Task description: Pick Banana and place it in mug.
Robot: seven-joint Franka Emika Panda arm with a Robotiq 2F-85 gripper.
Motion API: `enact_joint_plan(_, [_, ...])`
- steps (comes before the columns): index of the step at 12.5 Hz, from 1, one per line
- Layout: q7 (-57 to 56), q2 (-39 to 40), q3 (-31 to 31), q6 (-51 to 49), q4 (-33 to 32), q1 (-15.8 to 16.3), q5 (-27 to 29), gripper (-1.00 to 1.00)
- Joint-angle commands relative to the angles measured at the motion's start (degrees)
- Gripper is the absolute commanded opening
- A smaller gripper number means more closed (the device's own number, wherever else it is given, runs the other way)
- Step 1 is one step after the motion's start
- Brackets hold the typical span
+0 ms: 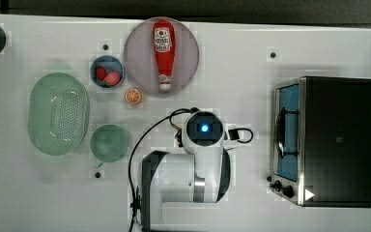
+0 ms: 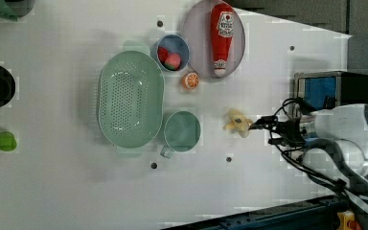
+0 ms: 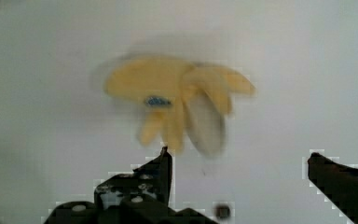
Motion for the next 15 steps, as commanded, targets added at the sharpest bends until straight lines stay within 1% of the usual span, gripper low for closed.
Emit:
enact_joint_plan(1, [-3.8, 1.3, -0.4, 8.1, 0.5, 1.0, 0.5, 1.00])
enact_joint_plan(5, [-3.8, 9.0, 0.9, 13.5, 0.9, 1.0, 0.5, 1.00])
enact_joint_plan(7, [-3.8, 11.5, 0.9, 17.9, 0.9, 1.0, 0.5, 1.00])
enact_joint_plan(9, [-3.8, 12.8, 1.3, 19.2, 0.7, 1.0, 0.5, 1.00])
enact_joint_plan(10, [-3.8, 12.9, 1.5, 19.2, 0.7, 1.0, 0.5, 0.90])
enact_joint_plan(11, [-3.8, 12.9, 1.4, 19.1, 0.6, 0.9, 0.5, 0.49])
enact_joint_plan(12, [-3.8, 12.8, 1.5, 19.2, 0.7, 0.9, 0.5, 0.34])
enact_joint_plan(15, [-3.8, 12.8, 1.5, 19.2, 0.7, 0.9, 0.5, -0.34])
